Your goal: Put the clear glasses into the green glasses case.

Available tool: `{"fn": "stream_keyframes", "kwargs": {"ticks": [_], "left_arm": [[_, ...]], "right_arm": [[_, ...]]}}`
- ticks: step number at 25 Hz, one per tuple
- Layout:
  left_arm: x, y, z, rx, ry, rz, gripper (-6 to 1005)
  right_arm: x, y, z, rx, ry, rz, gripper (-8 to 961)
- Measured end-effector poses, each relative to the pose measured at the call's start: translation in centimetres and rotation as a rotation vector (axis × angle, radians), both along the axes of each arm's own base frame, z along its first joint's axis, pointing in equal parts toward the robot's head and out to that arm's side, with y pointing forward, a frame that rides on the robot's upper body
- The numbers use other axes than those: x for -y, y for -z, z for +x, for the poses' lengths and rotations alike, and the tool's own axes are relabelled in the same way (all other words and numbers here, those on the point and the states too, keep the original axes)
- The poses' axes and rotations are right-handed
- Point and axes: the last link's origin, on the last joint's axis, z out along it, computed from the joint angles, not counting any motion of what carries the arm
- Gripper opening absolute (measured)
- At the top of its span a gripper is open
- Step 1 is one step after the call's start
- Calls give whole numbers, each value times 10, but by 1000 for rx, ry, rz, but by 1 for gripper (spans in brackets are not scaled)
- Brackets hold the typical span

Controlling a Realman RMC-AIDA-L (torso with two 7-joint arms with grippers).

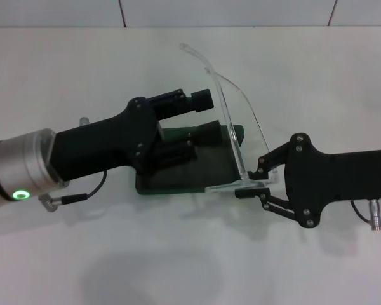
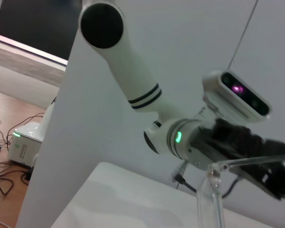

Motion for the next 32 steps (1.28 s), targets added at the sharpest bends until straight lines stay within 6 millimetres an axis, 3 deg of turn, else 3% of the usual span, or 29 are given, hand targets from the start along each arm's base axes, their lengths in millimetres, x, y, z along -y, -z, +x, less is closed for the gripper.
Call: {"fn": "stream_keyframes", "kwargs": {"ticks": [7, 17, 24, 32], "left_arm": [[-9, 2, 6, -23, -13, -24, 619], [-18, -19, 2, 9, -27, 65, 617], [-22, -8, 25, -11, 65, -1, 616], [-26, 3, 38, -34, 99, -33, 614]], "right_arm": [[-1, -4, 3, -13, 13, 12, 117], [-15, 0, 11, -26, 114, 0, 117], [-20, 5, 3, -25, 92, -15, 117], [-21, 5, 1, -28, 61, -5, 117]]}}
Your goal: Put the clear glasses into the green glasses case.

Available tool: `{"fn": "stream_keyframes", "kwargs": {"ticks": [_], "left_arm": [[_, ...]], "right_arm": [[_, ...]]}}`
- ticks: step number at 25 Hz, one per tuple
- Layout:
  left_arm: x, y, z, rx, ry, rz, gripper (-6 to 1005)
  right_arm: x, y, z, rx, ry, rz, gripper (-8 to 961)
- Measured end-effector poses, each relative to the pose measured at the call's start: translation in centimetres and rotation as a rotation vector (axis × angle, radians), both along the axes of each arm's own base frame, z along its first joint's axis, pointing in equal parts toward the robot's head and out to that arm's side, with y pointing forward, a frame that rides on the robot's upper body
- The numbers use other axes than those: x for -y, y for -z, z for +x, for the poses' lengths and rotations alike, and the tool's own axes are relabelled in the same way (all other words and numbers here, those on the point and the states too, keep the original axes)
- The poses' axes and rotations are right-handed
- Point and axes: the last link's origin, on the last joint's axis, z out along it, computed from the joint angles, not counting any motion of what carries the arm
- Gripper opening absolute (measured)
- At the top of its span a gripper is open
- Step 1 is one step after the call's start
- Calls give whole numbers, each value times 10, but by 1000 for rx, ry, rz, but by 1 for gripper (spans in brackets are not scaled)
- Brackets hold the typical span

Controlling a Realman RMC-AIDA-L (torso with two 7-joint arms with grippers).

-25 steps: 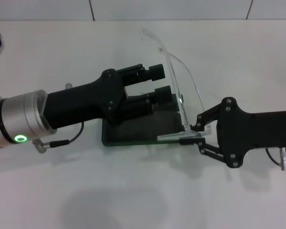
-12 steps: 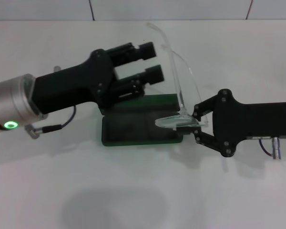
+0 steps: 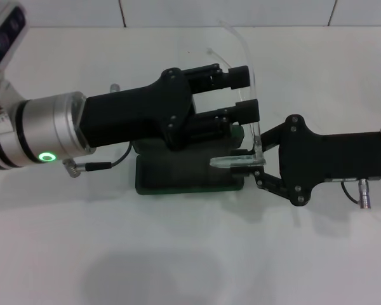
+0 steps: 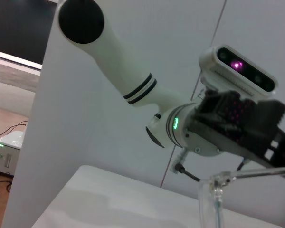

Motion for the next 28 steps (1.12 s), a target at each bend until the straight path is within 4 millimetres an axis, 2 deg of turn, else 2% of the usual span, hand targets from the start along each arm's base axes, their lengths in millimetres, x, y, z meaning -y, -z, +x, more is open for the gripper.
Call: {"fn": "stream_keyframes", "kwargs": {"ticks": [5, 12, 16, 22, 28], "left_arm": [[-3, -1, -1, 2, -22, 19, 613], [-5, -18, -13, 36, -63, 84, 612], [0, -23, -15, 61, -36, 115, 612], [3, -18, -11, 63, 0, 102, 610], [-1, -2, -5, 12, -11, 65, 609]], "right_arm": [[1, -1, 3, 2, 9, 1, 117], [2, 0, 6, 10, 56, -33, 116], [0, 0, 5, 25, 108, -75, 116], [-3, 3, -1, 62, 110, -115, 116], [-3, 6, -9, 65, 70, -125, 117]]}}
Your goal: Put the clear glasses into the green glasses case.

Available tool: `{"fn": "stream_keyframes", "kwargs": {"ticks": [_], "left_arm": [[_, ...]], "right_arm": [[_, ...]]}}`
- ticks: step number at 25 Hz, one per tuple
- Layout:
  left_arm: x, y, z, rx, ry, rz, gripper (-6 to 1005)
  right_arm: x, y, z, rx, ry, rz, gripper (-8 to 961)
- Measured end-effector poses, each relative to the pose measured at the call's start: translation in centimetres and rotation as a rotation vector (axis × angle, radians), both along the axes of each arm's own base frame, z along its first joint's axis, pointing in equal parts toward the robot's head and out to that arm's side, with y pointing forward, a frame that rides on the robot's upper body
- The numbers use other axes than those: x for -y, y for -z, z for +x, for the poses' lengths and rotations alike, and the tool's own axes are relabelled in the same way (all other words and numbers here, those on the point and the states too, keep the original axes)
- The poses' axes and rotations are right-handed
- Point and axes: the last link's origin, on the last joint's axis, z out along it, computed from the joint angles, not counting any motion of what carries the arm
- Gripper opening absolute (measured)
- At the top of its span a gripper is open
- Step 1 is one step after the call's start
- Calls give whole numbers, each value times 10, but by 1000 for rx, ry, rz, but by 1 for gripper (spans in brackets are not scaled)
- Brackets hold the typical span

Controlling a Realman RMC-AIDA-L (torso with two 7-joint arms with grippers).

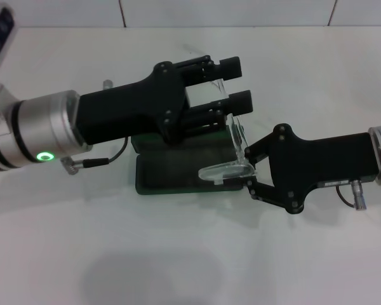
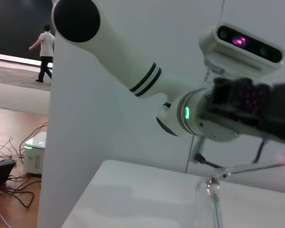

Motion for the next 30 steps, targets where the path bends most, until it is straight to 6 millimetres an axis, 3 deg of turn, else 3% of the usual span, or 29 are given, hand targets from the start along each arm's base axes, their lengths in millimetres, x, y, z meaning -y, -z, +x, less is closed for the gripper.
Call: {"fn": "stream_keyframes", "kwargs": {"ticks": [16, 30], "left_arm": [[-11, 18, 3, -130, -91, -160, 607], [-12, 17, 1, -145, -127, -201, 604]], "right_arm": [[10, -12, -3, -93, -99, 64, 116], [16, -15, 3, -107, -94, 63, 116]]}}
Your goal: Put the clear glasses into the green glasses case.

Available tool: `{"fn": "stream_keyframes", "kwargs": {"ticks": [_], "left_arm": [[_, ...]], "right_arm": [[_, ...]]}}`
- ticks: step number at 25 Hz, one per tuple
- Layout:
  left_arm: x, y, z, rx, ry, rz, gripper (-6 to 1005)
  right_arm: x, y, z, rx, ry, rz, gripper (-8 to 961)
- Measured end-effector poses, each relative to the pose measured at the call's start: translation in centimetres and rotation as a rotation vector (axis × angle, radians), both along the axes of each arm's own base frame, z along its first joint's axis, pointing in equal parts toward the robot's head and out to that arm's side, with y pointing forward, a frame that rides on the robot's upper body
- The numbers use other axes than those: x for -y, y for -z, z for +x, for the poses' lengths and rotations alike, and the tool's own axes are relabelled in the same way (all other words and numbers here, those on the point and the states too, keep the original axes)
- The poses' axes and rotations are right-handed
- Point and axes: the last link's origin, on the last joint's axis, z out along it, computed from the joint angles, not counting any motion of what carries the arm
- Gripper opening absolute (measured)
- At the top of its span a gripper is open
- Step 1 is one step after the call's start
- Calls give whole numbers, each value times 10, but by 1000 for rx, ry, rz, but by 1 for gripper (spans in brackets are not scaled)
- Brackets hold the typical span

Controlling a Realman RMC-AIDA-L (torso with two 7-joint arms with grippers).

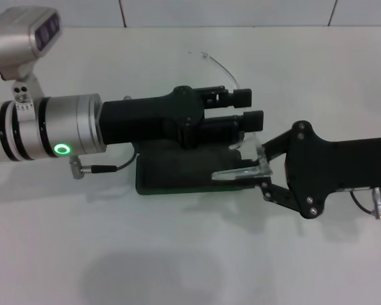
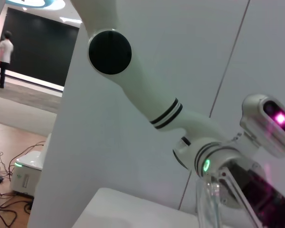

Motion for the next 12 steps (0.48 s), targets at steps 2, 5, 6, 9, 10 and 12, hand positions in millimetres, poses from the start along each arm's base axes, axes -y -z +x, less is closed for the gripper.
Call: {"fn": "stream_keyframes", "kwargs": {"ticks": [2, 5, 6, 9, 10, 12], "left_arm": [[-1, -3, -1, 8, -4, 8, 604], [-2, -6, -3, 8, -8, 17, 603], [-2, -8, -4, 6, -10, 20, 603], [-3, -12, -9, -2, -17, 25, 603], [-3, -13, -11, -5, -23, 28, 603], [-3, -15, -14, -7, -32, 39, 602]], "right_arm": [[2, -1, 4, 8, 7, 1, 116], [7, -6, 10, 5, -6, 7, 116], [10, -9, 11, -6, -16, 17, 116], [16, -22, 14, -61, -45, 51, 117], [19, -27, 14, -89, -59, 56, 117], [24, -32, 13, -127, -90, 40, 117]]}}
